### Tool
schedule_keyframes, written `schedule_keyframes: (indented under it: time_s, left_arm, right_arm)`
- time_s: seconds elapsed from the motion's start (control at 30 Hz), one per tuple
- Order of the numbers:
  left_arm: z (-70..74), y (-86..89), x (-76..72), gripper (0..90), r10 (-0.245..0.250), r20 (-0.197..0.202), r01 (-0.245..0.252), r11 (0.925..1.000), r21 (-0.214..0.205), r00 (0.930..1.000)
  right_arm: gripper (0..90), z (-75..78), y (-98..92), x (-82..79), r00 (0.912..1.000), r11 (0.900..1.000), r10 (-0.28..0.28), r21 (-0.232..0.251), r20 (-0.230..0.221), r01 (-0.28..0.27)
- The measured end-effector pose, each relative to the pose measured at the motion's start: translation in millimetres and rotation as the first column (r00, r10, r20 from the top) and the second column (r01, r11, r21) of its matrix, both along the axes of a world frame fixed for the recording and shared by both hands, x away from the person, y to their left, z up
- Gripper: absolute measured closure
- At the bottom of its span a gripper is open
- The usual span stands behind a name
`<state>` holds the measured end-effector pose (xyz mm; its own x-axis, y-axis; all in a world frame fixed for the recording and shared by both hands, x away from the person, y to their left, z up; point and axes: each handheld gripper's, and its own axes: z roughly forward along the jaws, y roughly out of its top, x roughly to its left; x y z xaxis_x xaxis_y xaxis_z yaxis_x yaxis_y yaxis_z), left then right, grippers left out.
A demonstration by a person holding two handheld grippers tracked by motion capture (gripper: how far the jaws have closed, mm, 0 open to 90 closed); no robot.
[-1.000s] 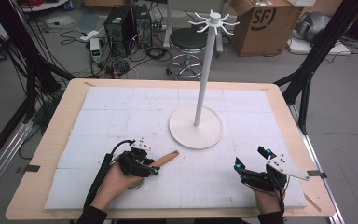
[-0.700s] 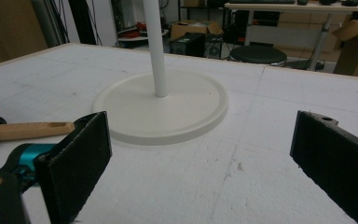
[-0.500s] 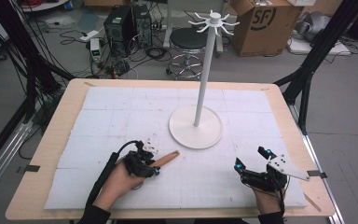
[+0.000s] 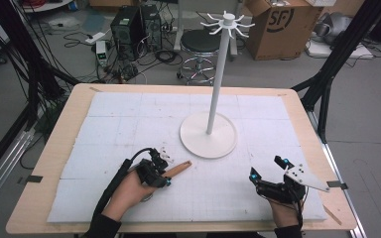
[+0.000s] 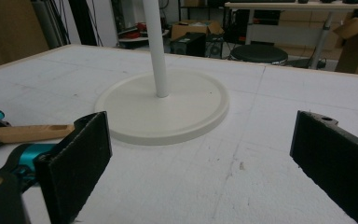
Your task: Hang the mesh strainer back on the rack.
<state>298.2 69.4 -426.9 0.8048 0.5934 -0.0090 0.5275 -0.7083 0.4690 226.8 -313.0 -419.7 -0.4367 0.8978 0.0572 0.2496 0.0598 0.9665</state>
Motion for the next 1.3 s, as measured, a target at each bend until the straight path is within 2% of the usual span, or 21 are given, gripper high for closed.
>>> schedule_keyframes:
  time_s: [0.13, 0.27, 0.4, 0.5, 0.6, 0.63, 0.7, 0.73, 0.9, 1.03, 1.1, 1.23, 1.3]
  left_arm:
    - [2.0, -5.3, 1.1, 68.8, -0.016, 0.000, 0.016, 0.9989, 0.044, 0.9999]
    - [2.0, -5.9, -1.9, 69.3, -0.031, 0.027, 0.029, 0.9982, 0.052, 0.9992]
    - [-0.5, 2.0, -4.1, 69.4, -0.025, 0.042, 0.025, 0.9996, -0.010, 0.9988]
    - [-2.1, 9.9, -1.1, 69.4, -0.015, 0.023, 0.017, 0.9971, -0.074, 0.9996]
    - [-0.8, 13.8, -0.4, 69.3, 0.002, 0.029, 0.001, 0.9947, -0.102, 0.9996]
    - [-0.4, 15.5, 0.6, 69.3, -0.004, 0.017, 0.006, 0.9934, -0.115, 0.9998]
    - [0.9, 17.5, 0.0, 69.2, 0.022, 0.034, -0.017, 0.9896, -0.143, 0.9992]
    - [1.9, 19.2, 0.7, 69.3, 0.009, 0.021, -0.006, 0.9877, -0.156, 0.9997]
    - [11.9, 24.7, -0.9, 69.1, 0.027, 0.051, -0.015, 0.9759, -0.218, 0.9983]
    - [22.4, 31.8, -2.4, 69.1, 0.035, 0.067, -0.012, 0.9502, -0.311, 0.9971]
    - [28.1, 36.2, -2.6, 69.1, 0.039, 0.071, -0.010, 0.9298, -0.368, 0.9967]
    - [39.5, 43.1, -4.3, 69.0, 0.063, 0.101, -0.012, 0.8969, -0.442, 0.9929]
    - [43.9, 46.3, -4.2, 69.1, 0.070, 0.107, -0.010, 0.8745, -0.485, 0.9918]
  right_arm:
    - [4.3, 0.7, -0.8, -0.7, 1.0000, 1.0000, -0.001, 0.002, 0.003, 0.001]
    - [4.3, 0.2, -1.5, -0.4, 1.0000, 1.0000, -0.003, 0.002, 0.002, 0.003]
    - [4.3, 0.7, -1.3, -0.8, 1.0000, 1.0000, -0.001, 0.005, 0.001, 0.001]
    - [4.3, 0.3, -1.7, -0.1, 1.0000, 1.0000, -0.004, 0.000, 0.001, 0.004]
    - [4.3, 0.6, -2.2, -0.1, 1.0000, 1.0000, -0.007, 0.001, 0.006, 0.007]
    - [4.3, 0.7, -2.3, -0.2, 1.0000, 1.0000, -0.006, 0.002, 0.006, 0.006]
    - [4.3, 0.5, -2.6, -0.1, 0.9999, 1.0000, -0.008, 0.002, 0.006, 0.008]
    - [4.3, 0.5, -2.9, 0.1, 1.0000, 1.0000, -0.006, 0.002, 0.004, 0.006]
    - [4.3, 0.6, -3.0, -0.4, 1.0000, 1.0000, -0.009, 0.003, 0.002, 0.009]
    - [4.3, 1.1, -3.5, -1.2, 0.9999, 0.9999, -0.015, 0.005, -0.002, 0.015]
    - [4.3, 1.0, -4.5, -0.9, 0.9999, 0.9999, -0.014, 0.008, 0.002, 0.014]
    - [4.3, 0.5, -4.6, -0.9, 0.9999, 0.9998, -0.015, 0.011, -0.003, 0.015]
    - [4.3, 0.4, -4.5, -0.7, 0.9999, 0.9999, -0.014, 0.008, -0.001, 0.014]
